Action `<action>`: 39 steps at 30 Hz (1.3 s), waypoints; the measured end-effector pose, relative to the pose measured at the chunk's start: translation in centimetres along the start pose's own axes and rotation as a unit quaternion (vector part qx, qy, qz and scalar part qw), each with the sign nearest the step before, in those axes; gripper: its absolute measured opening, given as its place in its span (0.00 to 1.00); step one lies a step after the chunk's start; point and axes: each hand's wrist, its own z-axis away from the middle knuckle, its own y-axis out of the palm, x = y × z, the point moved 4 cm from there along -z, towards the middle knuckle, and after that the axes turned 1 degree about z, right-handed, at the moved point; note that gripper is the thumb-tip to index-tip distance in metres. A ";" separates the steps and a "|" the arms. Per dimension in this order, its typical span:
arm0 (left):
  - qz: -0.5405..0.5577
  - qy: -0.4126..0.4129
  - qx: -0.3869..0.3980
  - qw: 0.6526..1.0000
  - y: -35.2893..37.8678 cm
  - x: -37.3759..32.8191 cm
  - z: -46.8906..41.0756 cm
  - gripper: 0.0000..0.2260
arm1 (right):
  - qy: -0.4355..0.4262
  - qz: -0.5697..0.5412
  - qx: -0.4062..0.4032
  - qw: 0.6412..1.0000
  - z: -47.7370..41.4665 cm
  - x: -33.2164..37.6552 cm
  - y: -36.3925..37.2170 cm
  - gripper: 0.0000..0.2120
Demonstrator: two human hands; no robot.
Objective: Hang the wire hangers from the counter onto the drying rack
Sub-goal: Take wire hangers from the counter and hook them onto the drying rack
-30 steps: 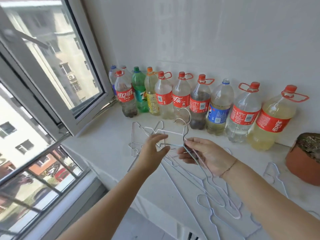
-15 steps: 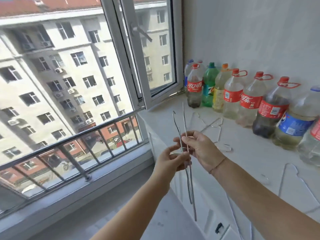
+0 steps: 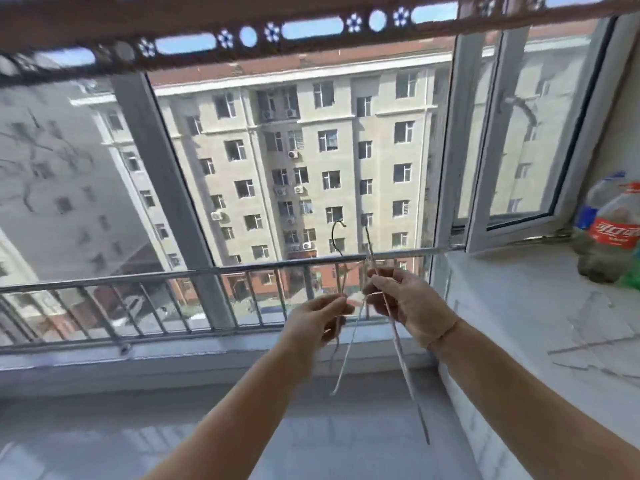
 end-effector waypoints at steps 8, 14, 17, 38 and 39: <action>0.027 0.018 -0.084 0.996 -16.9 -10.6 3.5 0.05 | -0.032 -0.021 0.061 0.997 -3.9 1.3 17.6 0.07; 0.045 0.070 -0.131 0.988 -25.3 -18.4 4.8 0.07 | -0.079 -0.037 0.104 0.991 -5.7 3.9 27.7 0.06; 0.052 0.097 -0.137 0.984 -27.1 -21.3 4.6 0.05 | -0.102 -0.035 0.104 0.989 -6.9 5.4 31.3 0.07; 0.085 0.224 -0.160 0.958 -27.5 -33.2 -5.6 0.01 | -0.204 0.021 0.067 0.976 -20.1 14.5 35.8 0.09; 0.083 0.223 -0.162 0.958 -27.7 -33.3 -6.1 0.01 | -0.205 0.028 0.065 0.976 -20.5 14.6 35.7 0.09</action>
